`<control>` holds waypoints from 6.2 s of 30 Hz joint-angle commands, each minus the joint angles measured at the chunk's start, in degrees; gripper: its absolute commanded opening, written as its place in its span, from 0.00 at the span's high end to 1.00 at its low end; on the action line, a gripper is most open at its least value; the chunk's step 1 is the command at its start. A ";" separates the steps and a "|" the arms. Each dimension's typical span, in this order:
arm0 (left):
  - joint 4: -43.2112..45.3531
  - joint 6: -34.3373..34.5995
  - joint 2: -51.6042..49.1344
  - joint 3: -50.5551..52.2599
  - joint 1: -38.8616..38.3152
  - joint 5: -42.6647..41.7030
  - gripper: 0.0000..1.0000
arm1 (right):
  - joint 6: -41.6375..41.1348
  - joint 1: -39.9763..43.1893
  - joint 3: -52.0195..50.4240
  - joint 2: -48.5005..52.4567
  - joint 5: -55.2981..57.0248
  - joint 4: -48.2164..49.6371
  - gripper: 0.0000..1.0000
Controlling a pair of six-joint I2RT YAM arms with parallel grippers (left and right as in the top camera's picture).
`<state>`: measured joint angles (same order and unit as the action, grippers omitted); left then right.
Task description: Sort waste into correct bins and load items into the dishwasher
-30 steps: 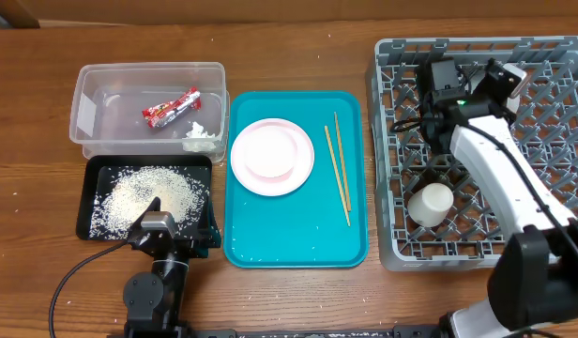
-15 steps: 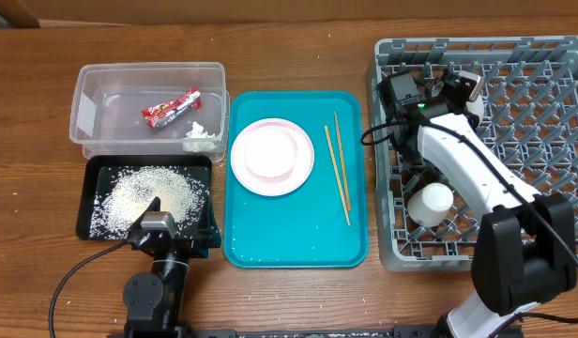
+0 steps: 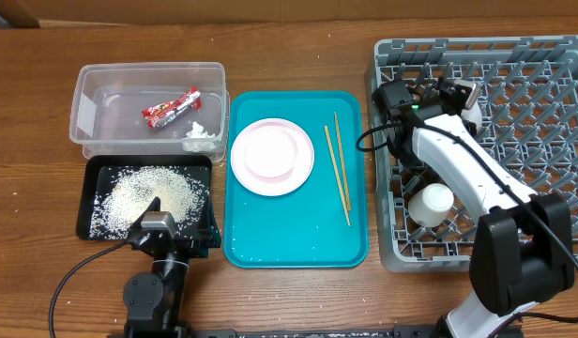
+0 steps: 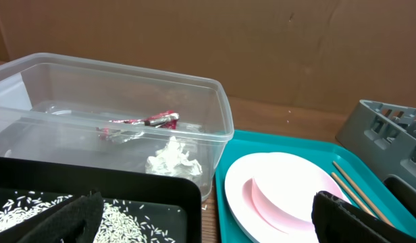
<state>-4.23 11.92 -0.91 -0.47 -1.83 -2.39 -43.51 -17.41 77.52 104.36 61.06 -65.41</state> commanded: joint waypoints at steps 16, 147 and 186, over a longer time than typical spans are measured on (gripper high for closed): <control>-0.02 0.52 0.26 0.20 0.35 -0.37 0.00 | -4.28 -11.34 7.15 0.11 -12.35 -8.28 0.34; -0.02 0.52 0.26 0.20 0.35 -0.37 0.00 | 10.91 6.45 -5.90 0.04 15.98 8.39 0.96; -0.04 0.52 0.26 0.20 0.35 -0.37 0.00 | 19.58 -17.35 -0.68 -7.67 -52.33 16.22 0.34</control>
<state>-4.23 11.92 -0.91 -0.47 -1.83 -2.39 -27.31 -34.92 75.75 97.12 32.69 -51.27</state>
